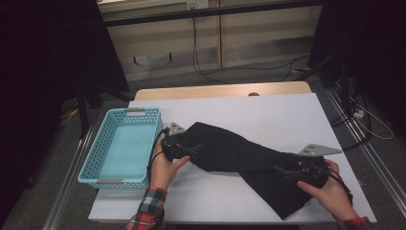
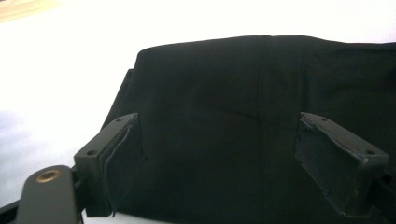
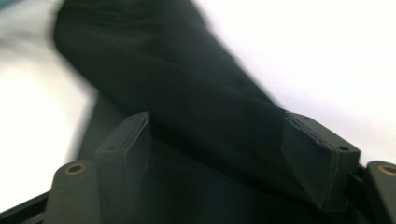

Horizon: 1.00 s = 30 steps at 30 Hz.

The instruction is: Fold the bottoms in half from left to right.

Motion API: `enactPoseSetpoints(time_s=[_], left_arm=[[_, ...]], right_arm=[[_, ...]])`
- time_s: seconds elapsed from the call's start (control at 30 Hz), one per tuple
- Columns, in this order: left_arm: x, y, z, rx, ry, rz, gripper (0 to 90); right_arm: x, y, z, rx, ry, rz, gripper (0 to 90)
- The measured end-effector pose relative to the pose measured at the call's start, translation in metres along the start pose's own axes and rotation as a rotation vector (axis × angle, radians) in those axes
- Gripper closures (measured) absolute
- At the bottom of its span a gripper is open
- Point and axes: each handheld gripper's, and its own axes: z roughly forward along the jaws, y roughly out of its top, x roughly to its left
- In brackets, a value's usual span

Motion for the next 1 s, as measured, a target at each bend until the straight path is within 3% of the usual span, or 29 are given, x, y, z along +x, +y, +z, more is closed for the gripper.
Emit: enactPoseSetpoints(time_s=[0.1, 0.2, 0.27, 0.43, 0.53, 0.67, 0.8, 1.0], left_arm=[[0.001, -0.001, -0.004, -0.005, 0.003, -0.003, 15.3], [0.000, -0.001, -0.006, -0.013, -0.002, -0.007, 15.2], [0.001, -0.002, -0.007, -0.009, 0.004, 0.002, 15.2], [0.001, -0.004, -0.010, -0.012, 0.005, -0.001, 15.2], [0.000, -0.004, -0.011, -0.017, -0.009, -0.021, 15.0], [-0.002, -0.002, -0.011, -0.026, -0.010, -0.014, 14.6], [-0.003, -0.002, -0.010, -0.023, -0.019, -0.016, 14.6], [-0.004, -0.002, -0.010, -0.030, -0.012, -0.018, 14.6]], right_arm=[[0.023, 0.002, 0.012, 0.010, 0.059, -0.035, 32.6], [0.043, 0.002, 0.025, 0.030, 0.111, -0.102, 43.4], [0.051, 0.001, 0.031, 0.049, 0.148, -0.120, 56.5], [0.067, 0.000, 0.039, 0.067, 0.197, -0.158, 60.6], [0.074, 0.001, 0.044, 0.075, 0.201, -0.174, 58.1], [0.081, -0.003, 0.056, 0.108, 0.175, -0.223, 55.3], [0.078, -0.002, 0.058, 0.102, 0.139, -0.239, 70.8], [0.076, -0.002, 0.059, 0.099, 0.116, -0.240, 83.2]])
